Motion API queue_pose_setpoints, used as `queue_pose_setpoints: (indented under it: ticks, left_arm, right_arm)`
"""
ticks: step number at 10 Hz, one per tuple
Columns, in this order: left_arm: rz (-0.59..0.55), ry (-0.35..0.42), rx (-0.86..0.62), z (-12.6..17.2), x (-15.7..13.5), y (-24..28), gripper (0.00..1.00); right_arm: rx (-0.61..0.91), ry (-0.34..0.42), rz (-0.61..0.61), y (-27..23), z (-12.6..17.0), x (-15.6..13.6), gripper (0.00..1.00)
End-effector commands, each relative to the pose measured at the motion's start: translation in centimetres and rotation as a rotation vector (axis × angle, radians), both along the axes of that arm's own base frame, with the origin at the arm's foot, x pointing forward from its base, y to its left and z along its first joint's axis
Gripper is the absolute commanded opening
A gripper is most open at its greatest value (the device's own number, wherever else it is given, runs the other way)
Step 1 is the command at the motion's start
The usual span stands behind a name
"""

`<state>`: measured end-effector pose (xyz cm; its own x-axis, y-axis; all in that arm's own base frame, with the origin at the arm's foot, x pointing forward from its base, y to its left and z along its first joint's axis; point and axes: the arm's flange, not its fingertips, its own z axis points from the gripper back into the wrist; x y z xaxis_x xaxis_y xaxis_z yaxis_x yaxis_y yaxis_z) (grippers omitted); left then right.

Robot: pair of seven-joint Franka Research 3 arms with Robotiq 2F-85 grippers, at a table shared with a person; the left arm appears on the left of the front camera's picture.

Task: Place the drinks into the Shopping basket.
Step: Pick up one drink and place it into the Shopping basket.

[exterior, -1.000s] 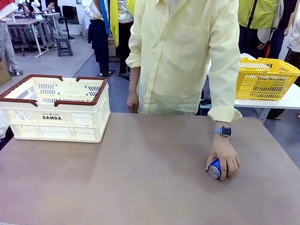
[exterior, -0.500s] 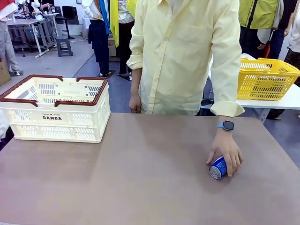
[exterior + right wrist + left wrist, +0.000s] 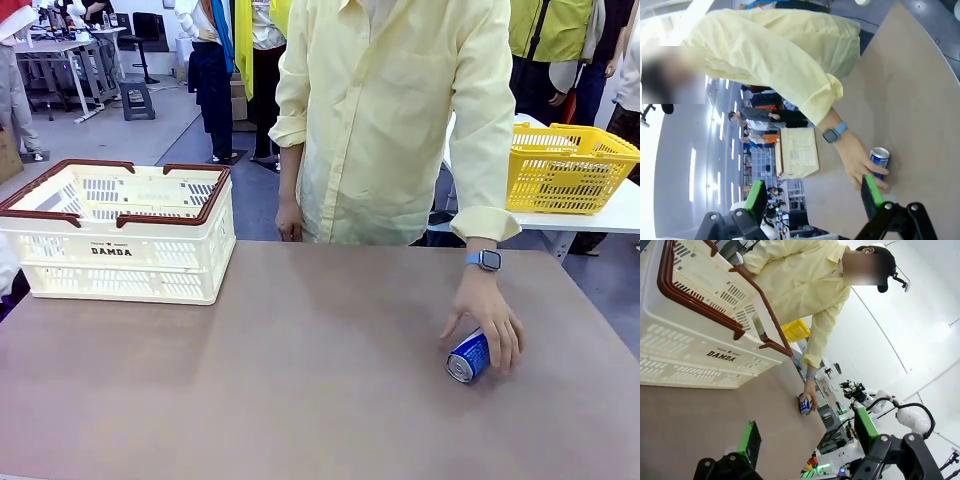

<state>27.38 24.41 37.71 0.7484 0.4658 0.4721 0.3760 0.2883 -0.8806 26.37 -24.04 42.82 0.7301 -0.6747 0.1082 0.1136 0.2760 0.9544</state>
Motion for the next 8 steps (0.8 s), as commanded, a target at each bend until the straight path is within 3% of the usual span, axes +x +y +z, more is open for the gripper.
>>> queue_pose_setpoints:
  ticks: [1,3,4,6,7,8]
  left_arm:
    - [-0.007,-0.015,-0.011,0.2,-0.3,-0.1,1.0]
    - [-0.007,-0.015,-0.011,0.2,-0.3,-0.1,1.0]
    - [-0.007,-0.015,-0.011,0.2,-0.3,-0.1,1.0]
    - [-0.007,-0.015,-0.011,0.2,-0.3,-0.1,1.0]
    - [-0.007,-0.015,-0.011,0.2,-0.3,-0.1,1.0]
    - [-0.007,-0.015,-0.011,0.2,-0.3,-0.1,1.0]
  right_arm:
    - [-0.14,0.059,0.06,2.3,1.8,1.2,1.0]
    - [-0.301,0.058,0.213,7.6,4.0,4.4,1.0]
    - [-0.179,0.013,0.083,2.6,4.0,2.9,1.0]
    - [-0.144,0.03,-0.079,-3.2,2.3,-2.6,1.0]
    - [-0.125,0.034,-0.15,-4.9,1.5,-4.5,1.0]
    - [-0.159,0.04,-0.134,-3.9,1.5,-4.4,1.0]
